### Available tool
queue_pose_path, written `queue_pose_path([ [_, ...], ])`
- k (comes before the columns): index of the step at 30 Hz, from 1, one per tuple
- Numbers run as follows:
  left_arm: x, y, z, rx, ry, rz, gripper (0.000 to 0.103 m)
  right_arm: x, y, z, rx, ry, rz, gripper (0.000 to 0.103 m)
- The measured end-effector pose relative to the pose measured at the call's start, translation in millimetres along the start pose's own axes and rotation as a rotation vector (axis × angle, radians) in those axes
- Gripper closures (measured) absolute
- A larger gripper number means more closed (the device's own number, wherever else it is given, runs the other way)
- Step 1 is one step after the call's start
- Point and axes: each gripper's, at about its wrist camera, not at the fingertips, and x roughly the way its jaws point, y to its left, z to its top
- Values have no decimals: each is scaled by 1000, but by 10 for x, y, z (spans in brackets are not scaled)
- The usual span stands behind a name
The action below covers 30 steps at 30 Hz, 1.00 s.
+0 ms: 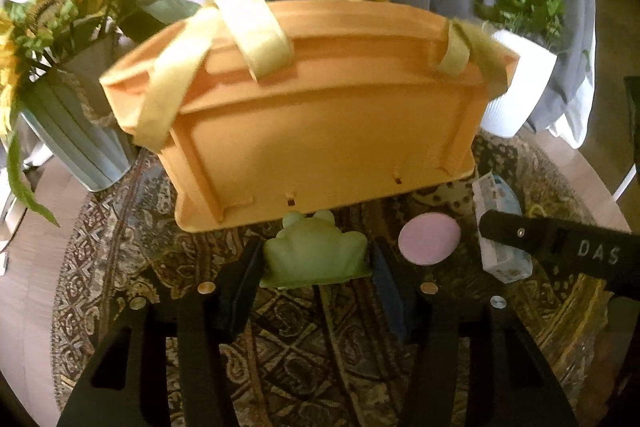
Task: Organize soft objects
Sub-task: 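Grasp the blue printed box with the right tool while the left tool grasps the green frog plush, then carry the box and frog over the orange crate and release them inside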
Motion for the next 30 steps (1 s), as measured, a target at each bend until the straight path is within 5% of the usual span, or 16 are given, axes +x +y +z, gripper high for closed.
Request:
queue_pose_path([
  [30,-1079,177,393,-38,-275,9,51,-909,643,109,-236,-271,-10,46],
])
